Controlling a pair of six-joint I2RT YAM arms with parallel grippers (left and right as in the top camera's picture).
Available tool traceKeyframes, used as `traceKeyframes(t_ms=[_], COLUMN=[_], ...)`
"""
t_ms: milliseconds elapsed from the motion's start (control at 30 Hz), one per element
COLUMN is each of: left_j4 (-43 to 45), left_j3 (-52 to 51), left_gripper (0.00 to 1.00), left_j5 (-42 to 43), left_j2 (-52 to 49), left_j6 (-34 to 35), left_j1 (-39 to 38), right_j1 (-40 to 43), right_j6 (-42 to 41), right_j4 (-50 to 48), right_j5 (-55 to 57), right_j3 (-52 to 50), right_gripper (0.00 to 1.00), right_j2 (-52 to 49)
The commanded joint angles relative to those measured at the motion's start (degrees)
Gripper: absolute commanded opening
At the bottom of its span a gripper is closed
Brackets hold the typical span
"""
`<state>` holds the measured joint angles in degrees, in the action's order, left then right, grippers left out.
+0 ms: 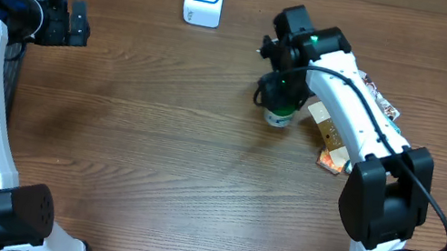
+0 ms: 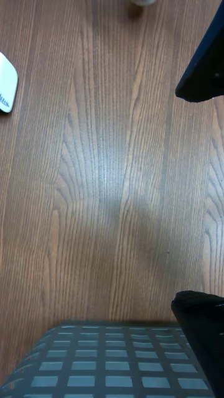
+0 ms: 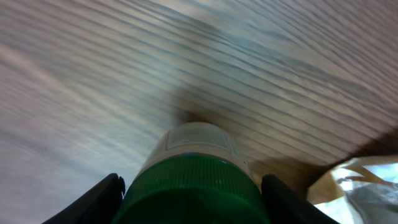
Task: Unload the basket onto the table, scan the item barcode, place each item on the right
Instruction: 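Swing the jar right and release it beside the pile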
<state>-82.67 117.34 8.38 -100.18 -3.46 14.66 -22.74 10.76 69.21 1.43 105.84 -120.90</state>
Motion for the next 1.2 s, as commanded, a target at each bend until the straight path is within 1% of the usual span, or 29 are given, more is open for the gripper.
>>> traceKeyframes(t_ms=[0, 267, 367, 433, 500, 533, 600, 700, 833, 967, 1167], left_j4=[0.2, 0.2, 0.2, 0.2, 0.2, 0.2, 0.2, 0.2, 0.2, 0.2, 0.2], left_j3=[-0.3, -0.3, -0.3, -0.3, -0.3, -0.3, -0.3, -0.3, -0.3, -0.3, -0.3], left_gripper=[0.99, 1.0, 1.0, 0.99, 0.99, 1.0, 1.0, 1.0, 0.99, 0.99, 1.0], left_j5=[0.5, 0.5, 0.5, 0.5, 0.5, 0.5, 0.5, 0.5, 0.5, 0.5, 0.5], left_j2=[0.1, 0.1, 0.1, 0.1, 0.1, 0.1, 0.1, 0.1, 0.1, 0.1, 0.1], left_j6=[-1.2, -1.2, -1.2, -1.2, -1.2, -1.2, -1.2, -1.2, -1.2, -1.2, -1.2], left_j1=[0.0, 0.0, 0.0, 0.0, 0.0, 0.0, 0.0, 0.0, 0.0, 0.0, 0.0], right_j1=[2.3, 6.2, 7.3, 7.9, 8.0, 8.0, 8.0, 8.0, 8.0, 8.0, 7.9], right_j6=[-0.3, -0.6, -2.5, -2.5, -2.5, -2.5, -2.5, -2.5, -2.5, -2.7, -3.3], right_j4=[-3.9, -5.7, -5.6, -5.2, -4.9, -4.9, -4.7, -3.7, -1.0, 4.8, 16.2], right_j5=[2.0, 1.9, 1.9, 1.9, 1.9, 1.9, 1.9, 1.9, 1.9, -0.5, -6.8], right_j3=[-3.1, -5.4, -5.4, -5.4, -5.4, -5.4, -4.9, -3.1, 1.4, 8.8, 22.4], right_gripper=[0.38, 0.4, 0.46, 0.52, 0.7, 0.74, 0.81, 0.87, 0.92, 1.0, 1.0], right_j2=[0.4, 0.4, 0.4, 0.4, 0.4, 0.4, 0.5, 0.6, 1.0, 1.9, 5.2])
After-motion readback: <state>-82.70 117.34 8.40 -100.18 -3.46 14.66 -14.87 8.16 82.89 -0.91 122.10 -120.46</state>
